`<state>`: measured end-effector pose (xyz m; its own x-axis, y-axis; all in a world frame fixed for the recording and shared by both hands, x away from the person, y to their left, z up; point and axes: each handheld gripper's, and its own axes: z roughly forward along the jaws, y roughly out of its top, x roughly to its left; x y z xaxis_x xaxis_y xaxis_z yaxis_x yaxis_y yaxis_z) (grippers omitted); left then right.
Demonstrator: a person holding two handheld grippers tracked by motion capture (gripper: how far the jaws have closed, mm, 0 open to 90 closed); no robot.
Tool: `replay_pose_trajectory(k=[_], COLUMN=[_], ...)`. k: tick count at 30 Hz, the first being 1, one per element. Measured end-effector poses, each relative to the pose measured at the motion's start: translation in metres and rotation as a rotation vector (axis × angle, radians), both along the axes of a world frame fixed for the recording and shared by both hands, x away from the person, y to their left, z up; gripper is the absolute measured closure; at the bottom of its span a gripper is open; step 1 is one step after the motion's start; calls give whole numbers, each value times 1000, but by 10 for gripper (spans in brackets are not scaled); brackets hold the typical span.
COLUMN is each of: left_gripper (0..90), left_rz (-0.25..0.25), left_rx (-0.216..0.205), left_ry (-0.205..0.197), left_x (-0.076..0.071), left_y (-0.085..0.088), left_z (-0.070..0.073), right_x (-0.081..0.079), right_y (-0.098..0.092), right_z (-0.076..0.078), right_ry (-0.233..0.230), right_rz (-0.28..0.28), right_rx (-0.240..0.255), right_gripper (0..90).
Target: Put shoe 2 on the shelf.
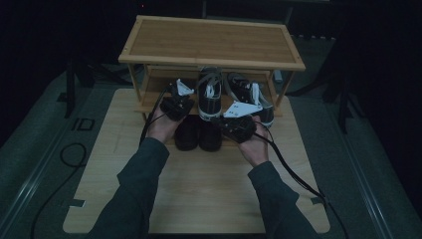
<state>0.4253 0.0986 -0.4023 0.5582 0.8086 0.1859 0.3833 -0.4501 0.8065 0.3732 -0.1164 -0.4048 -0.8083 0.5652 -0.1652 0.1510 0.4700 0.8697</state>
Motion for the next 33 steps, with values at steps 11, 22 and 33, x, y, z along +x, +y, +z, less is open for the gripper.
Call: replay_pose_trajectory(k=[11,22,33], left_gripper=[900,900,900], left_rz=[-1,0,2], left_rx=[-5,-4,-5], left_ry=[1,-2,-1], left_x=[0,0,0], left_y=[0,0,0], left_z=[0,0,0], right_x=[-2,4,7], right_y=[8,8,13], right_z=[-2,-3,-3], right_ry=[-44,-41,-32], right_rz=[-17,-51,-35], right_rx=[-65,-51,-48], right_gripper=[900,900,900])
